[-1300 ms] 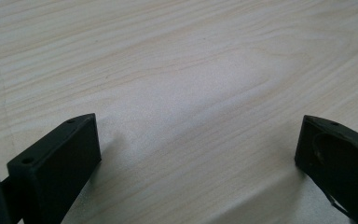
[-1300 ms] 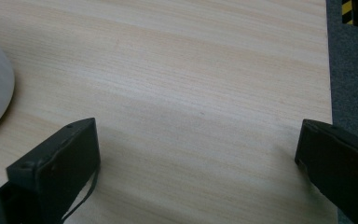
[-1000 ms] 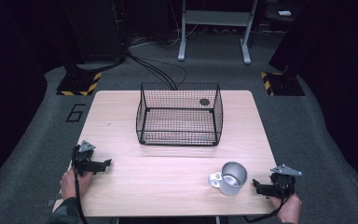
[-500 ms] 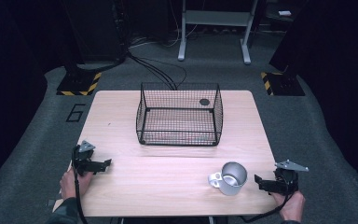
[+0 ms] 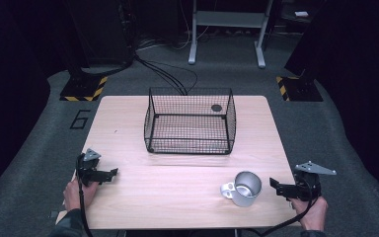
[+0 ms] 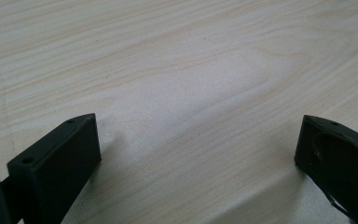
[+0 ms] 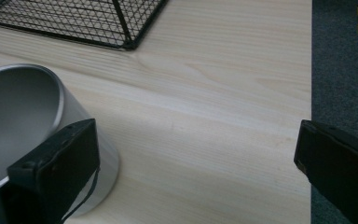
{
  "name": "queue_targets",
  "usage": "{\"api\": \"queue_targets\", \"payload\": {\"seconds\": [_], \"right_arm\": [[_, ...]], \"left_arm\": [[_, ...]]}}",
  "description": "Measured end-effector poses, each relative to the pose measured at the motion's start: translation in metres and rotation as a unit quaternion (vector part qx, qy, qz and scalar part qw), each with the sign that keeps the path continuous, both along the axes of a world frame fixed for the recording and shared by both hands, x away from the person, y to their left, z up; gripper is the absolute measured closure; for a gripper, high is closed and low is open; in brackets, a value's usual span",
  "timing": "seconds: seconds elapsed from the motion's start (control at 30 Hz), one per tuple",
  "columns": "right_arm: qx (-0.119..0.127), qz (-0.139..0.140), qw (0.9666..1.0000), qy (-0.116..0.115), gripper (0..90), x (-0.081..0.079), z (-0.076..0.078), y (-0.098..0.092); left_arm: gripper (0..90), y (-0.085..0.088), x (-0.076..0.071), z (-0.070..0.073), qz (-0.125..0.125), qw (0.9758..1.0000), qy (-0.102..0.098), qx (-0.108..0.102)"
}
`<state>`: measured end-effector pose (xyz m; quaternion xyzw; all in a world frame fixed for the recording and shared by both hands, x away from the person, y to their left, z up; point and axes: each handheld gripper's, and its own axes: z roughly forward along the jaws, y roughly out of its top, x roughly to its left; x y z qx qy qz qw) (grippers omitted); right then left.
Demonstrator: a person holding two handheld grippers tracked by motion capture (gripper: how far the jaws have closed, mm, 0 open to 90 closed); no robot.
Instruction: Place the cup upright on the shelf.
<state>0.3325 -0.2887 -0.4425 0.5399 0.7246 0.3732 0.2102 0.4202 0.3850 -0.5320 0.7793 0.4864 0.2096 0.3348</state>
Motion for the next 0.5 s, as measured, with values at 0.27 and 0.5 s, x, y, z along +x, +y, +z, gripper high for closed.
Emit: {"api": "queue_targets", "payload": {"seconds": [0.27, 0.5], "right_arm": [[0.013, 0.03, 0.9994, -0.012, 0.0, -0.006, 0.021, 0.014], [0.016, 0.057, 0.9981, -0.014, 0.0, -0.008, 0.027, 0.03]], "left_arm": [[0.1, 0.0, 0.0, 0.0, 0.0, 1.0, 0.0, 0.0], [0.1, 0.0, 0.0, 0.0, 0.0, 1.0, 0.0, 0.0]]}}
